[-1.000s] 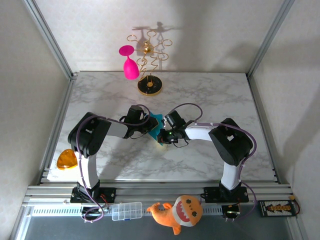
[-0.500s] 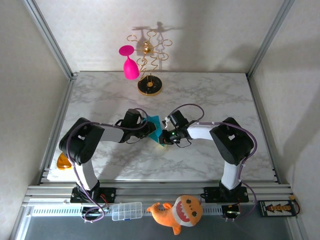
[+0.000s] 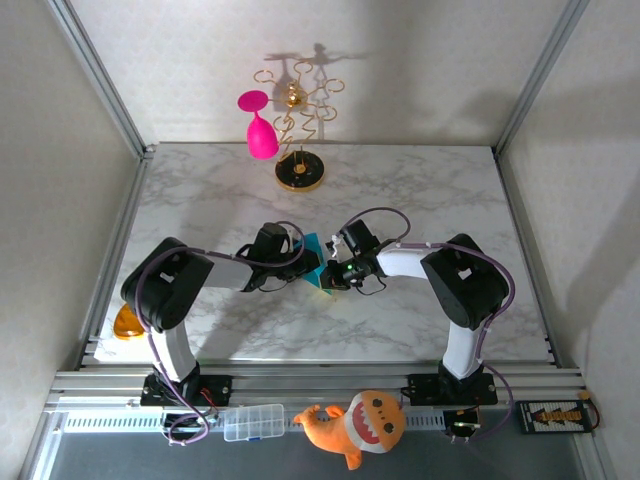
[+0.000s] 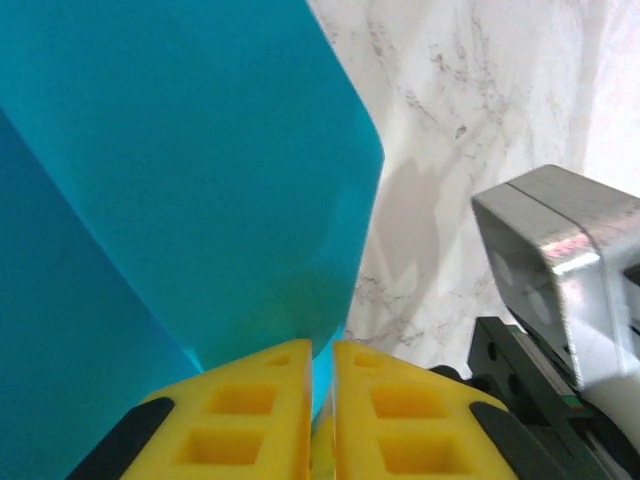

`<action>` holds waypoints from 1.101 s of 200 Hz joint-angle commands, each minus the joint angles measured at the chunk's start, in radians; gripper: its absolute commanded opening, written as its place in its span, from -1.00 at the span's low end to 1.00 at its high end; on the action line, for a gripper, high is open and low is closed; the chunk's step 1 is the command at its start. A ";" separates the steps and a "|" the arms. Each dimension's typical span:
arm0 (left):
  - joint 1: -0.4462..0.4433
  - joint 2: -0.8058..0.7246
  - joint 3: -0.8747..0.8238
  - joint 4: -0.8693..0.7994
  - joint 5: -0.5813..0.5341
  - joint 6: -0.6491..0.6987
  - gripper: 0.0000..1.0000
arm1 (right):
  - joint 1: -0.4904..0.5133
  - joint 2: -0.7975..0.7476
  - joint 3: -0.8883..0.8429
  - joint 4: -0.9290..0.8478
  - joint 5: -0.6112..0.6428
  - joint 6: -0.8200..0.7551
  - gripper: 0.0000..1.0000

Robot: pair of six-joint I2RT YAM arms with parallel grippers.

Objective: Fold a paper plane with a square sheet of paper (pick it up from the middle)
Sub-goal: Fourth fold the wing at the center of the table.

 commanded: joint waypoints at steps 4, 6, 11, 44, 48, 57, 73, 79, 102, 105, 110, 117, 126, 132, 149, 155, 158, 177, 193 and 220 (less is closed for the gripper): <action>-0.003 0.025 0.032 -0.043 -0.045 0.025 -0.76 | -0.005 0.013 -0.020 -0.041 -0.007 -0.019 -0.83; -0.003 0.026 0.033 -0.047 -0.047 0.025 -0.76 | -0.005 0.013 -0.020 -0.041 -0.007 -0.019 -0.83; -0.003 0.029 0.037 -0.054 -0.052 0.025 -0.77 | -0.005 0.013 -0.021 -0.041 -0.007 -0.018 -0.83; -0.003 0.048 0.056 -0.089 -0.076 0.020 -0.78 | -0.005 0.009 -0.020 -0.034 -0.014 -0.019 -0.84; -0.003 0.049 0.058 -0.094 -0.079 0.018 -0.78 | -0.005 0.007 -0.020 -0.032 -0.014 -0.019 -0.84; -0.003 0.053 0.061 -0.105 -0.086 0.018 -0.78 | -0.005 -0.001 -0.018 -0.022 -0.026 -0.019 -0.84; -0.003 0.062 0.066 -0.121 -0.088 0.018 -0.80 | -0.006 -0.029 -0.016 0.010 -0.051 -0.007 -0.83; -0.003 0.064 0.065 -0.124 -0.088 0.017 -0.79 | -0.006 -0.042 -0.017 0.028 -0.056 0.006 -0.82; -0.003 0.074 0.073 -0.138 -0.093 0.017 -0.79 | -0.006 -0.089 -0.029 0.093 -0.053 0.052 -0.78; -0.003 0.075 0.073 -0.138 -0.094 0.017 -0.79 | -0.006 -0.093 -0.032 0.099 -0.049 0.059 -0.77; -0.003 0.075 0.075 -0.138 -0.097 0.017 -0.79 | -0.006 -0.101 -0.038 0.109 -0.037 0.069 -0.76; -0.003 0.078 0.076 -0.158 -0.098 0.018 -0.78 | -0.006 -0.109 -0.042 0.117 -0.019 0.083 -0.76; -0.003 0.082 0.077 -0.168 -0.099 0.018 -0.79 | -0.006 -0.115 -0.048 0.120 0.015 0.096 -0.76; -0.003 0.083 0.077 -0.169 -0.100 0.017 -0.79 | -0.006 -0.117 -0.050 0.119 0.034 0.102 -0.76; -0.003 0.087 0.078 -0.172 -0.101 0.017 -0.79 | -0.006 -0.123 -0.053 0.117 0.083 0.118 -0.79; -0.003 0.088 0.078 -0.175 -0.103 0.017 -0.79 | -0.006 -0.125 -0.052 0.114 0.098 0.123 -0.81; -0.003 0.089 0.078 -0.175 -0.103 0.018 -0.79 | -0.006 -0.126 -0.052 0.113 0.104 0.125 -0.82; -0.003 0.091 0.076 -0.181 -0.108 0.011 -0.79 | -0.005 -0.114 -0.045 0.101 0.111 0.123 -0.86; -0.003 0.090 0.073 -0.184 -0.113 0.007 -0.79 | -0.003 -0.095 -0.040 0.090 0.107 0.115 -0.88; -0.003 0.094 0.072 -0.190 -0.119 -0.002 -0.79 | 0.003 -0.071 -0.037 0.072 0.092 0.098 -0.91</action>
